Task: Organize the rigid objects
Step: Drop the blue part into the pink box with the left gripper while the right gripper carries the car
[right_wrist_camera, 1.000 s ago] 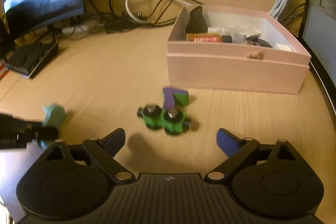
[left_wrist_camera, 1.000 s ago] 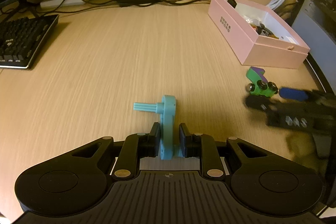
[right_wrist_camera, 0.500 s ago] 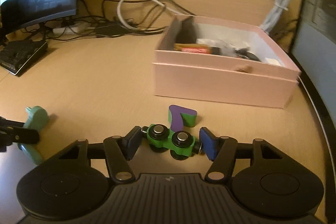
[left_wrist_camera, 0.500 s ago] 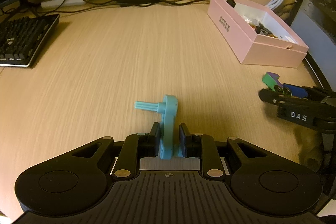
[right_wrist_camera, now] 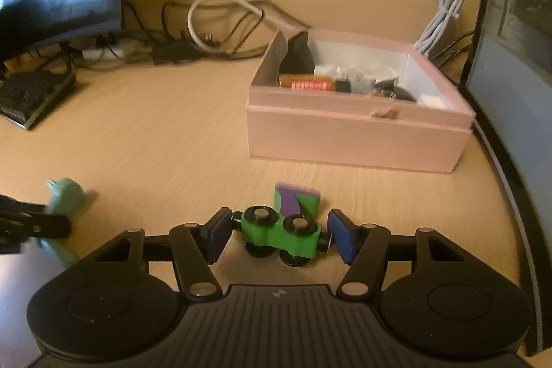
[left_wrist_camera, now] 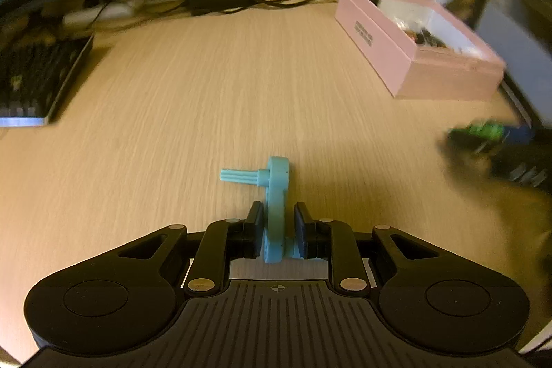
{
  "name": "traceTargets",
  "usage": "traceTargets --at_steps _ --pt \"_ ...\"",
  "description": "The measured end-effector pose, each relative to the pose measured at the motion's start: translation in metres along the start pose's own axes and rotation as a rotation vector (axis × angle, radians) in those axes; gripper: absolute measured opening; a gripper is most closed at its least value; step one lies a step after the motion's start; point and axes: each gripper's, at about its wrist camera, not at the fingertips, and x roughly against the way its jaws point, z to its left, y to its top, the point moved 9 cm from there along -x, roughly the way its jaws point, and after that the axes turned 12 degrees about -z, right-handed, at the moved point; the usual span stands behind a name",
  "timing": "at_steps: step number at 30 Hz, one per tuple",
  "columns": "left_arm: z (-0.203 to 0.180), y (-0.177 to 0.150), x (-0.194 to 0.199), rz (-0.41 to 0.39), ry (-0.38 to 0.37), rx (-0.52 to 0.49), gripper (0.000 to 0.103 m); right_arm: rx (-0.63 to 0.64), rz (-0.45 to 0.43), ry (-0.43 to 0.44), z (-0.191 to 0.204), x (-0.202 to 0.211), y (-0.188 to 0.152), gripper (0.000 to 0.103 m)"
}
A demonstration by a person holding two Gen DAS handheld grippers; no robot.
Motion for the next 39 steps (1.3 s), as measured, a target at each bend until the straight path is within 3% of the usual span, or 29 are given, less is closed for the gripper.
traceTargets --at_steps 3,7,12,17,21,25,27,31,34,39 --pt "-0.016 -0.002 0.001 -0.027 -0.017 -0.135 0.016 -0.01 -0.046 0.008 -0.007 0.023 0.018 0.061" --pt "-0.038 -0.004 0.005 0.015 -0.182 -0.117 0.014 -0.005 -0.109 -0.012 -0.017 0.054 0.037 0.061" --pt "-0.08 0.0 0.015 0.043 -0.347 -0.201 0.014 0.003 -0.142 -0.063 -0.034 0.085 0.042 0.061" --pt "-0.116 0.041 0.022 0.005 -0.475 -0.24 0.014 0.004 -0.128 -0.143 -0.055 0.108 0.023 0.061" --pt "-0.137 0.102 0.005 -0.087 -0.478 -0.224 0.014 -0.052 -0.121 -0.207 -0.073 0.126 0.007 0.061" --pt "-0.151 0.164 -0.029 -0.201 -0.389 -0.158 0.014 -0.072 -0.124 -0.271 -0.087 0.143 -0.005 0.061" --pt "-0.161 0.18 -0.052 -0.204 -0.366 -0.164 0.018 -0.093 -0.124 -0.299 -0.095 0.149 -0.008 0.061" --pt "-0.166 0.183 -0.089 -0.145 -0.33 -0.118 0.018 -0.127 -0.098 -0.315 -0.104 0.151 -0.016 0.061" --pt "-0.158 0.176 -0.087 -0.147 -0.343 -0.089 0.018 -0.108 -0.092 -0.297 -0.099 0.149 -0.018 0.061" --pt "-0.125 0.154 -0.068 -0.144 -0.297 -0.021 0.018 -0.057 -0.076 -0.238 -0.087 0.134 -0.014 0.061"
